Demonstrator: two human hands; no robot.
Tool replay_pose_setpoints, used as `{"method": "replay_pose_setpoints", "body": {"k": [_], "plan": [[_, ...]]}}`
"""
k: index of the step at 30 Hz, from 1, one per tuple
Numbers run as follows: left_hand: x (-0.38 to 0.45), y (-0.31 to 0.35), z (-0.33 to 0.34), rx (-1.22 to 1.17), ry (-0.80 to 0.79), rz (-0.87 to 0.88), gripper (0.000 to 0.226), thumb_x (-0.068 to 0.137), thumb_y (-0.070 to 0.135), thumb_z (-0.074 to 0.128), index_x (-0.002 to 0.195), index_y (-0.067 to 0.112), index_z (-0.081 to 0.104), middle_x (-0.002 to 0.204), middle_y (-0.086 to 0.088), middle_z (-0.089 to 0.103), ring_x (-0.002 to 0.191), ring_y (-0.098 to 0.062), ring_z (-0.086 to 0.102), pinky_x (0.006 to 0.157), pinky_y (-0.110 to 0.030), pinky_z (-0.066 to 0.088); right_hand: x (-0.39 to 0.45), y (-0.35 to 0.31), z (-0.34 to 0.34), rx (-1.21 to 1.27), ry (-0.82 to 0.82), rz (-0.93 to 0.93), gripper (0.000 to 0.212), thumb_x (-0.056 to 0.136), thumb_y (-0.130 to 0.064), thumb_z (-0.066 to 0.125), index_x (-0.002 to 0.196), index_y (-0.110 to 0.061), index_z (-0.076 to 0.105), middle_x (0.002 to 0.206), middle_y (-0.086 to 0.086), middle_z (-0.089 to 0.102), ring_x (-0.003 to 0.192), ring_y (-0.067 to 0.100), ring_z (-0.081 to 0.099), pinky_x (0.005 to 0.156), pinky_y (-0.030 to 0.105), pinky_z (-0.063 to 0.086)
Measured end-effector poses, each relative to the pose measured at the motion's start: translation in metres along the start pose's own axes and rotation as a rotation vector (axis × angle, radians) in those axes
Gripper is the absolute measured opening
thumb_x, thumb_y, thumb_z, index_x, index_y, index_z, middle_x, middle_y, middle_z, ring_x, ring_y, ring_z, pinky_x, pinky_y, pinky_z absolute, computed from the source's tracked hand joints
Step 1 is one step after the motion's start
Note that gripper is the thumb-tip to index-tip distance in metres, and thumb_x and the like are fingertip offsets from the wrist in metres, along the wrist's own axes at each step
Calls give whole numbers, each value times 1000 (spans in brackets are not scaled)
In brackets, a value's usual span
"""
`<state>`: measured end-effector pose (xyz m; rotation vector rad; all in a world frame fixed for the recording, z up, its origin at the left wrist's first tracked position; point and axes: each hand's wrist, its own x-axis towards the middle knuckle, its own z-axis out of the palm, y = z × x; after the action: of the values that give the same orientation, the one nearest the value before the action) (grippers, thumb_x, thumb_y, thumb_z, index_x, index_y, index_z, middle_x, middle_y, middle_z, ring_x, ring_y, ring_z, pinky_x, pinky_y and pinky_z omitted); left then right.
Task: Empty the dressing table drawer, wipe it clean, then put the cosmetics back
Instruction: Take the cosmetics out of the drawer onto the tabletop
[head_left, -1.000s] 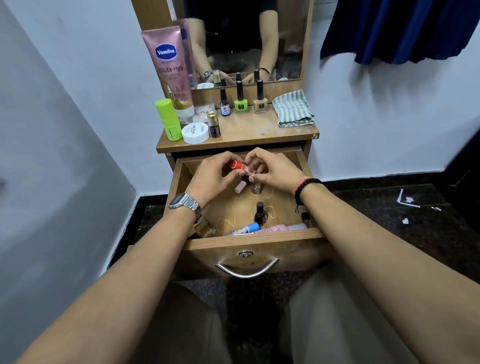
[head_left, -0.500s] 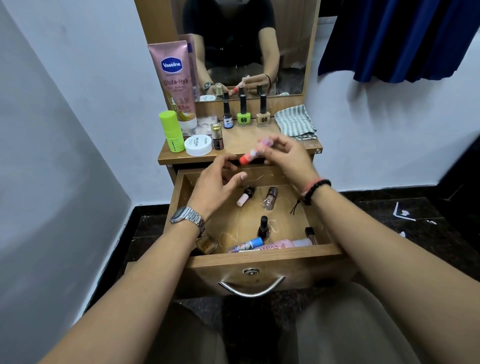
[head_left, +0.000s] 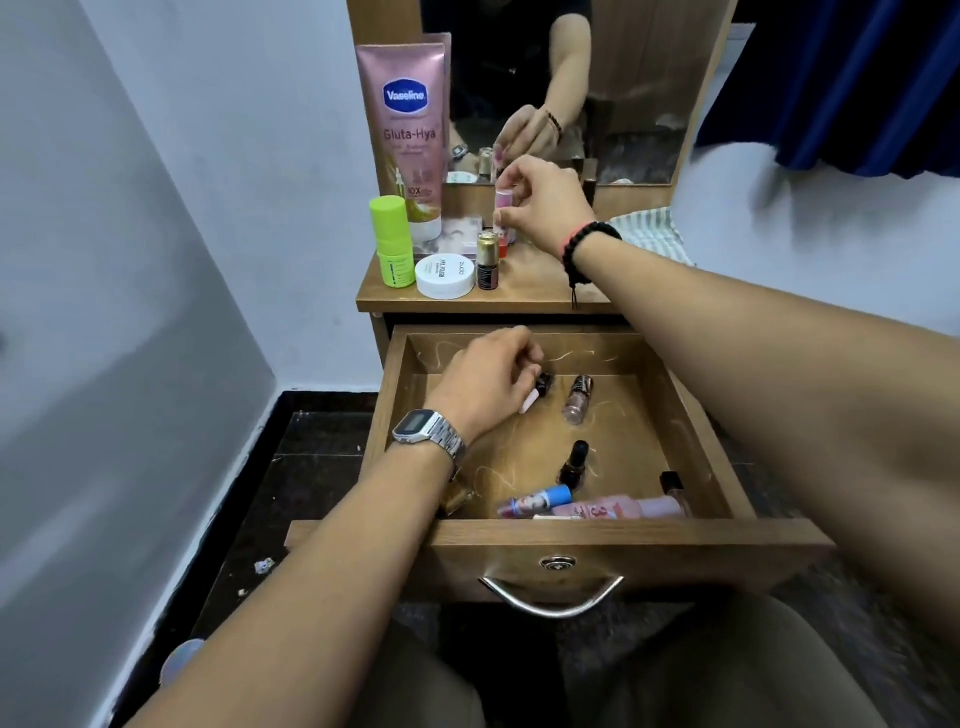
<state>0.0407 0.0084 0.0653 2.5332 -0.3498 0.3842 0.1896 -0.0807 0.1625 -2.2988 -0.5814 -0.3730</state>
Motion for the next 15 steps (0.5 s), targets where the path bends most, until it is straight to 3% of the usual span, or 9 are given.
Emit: {"method": "replay_pose_setpoints", "body": {"k": [4,12,15], "plan": [[0,1,0,-1,-11,8,9,89,20,55,98,21,58,95,7,63,88,-14,59,75,-32,48,15,-1,13,-58,7,13,25,80,-12,72,103,-16,64,68,-17,50,63,-6,48,73,16,43],[0,0,2,11,-13,14,7,89,21,55,96,21,59,96,6,63,88,-18,60,75,-36,51,21,-2,16,-103,-3,11,29,79,-14,74,106,-18,65,79,-10,59,81,5,56,82,19,47],[0,0,2,17,-10,17,5,91,24,55,94,22,58,95,6,63,87,-16,59,74,-36,51,21,-1,9,-103,8,-14,32,76,-19,77,105,-19,65,83,-9,63,88,7,61,91,27,50]]}}
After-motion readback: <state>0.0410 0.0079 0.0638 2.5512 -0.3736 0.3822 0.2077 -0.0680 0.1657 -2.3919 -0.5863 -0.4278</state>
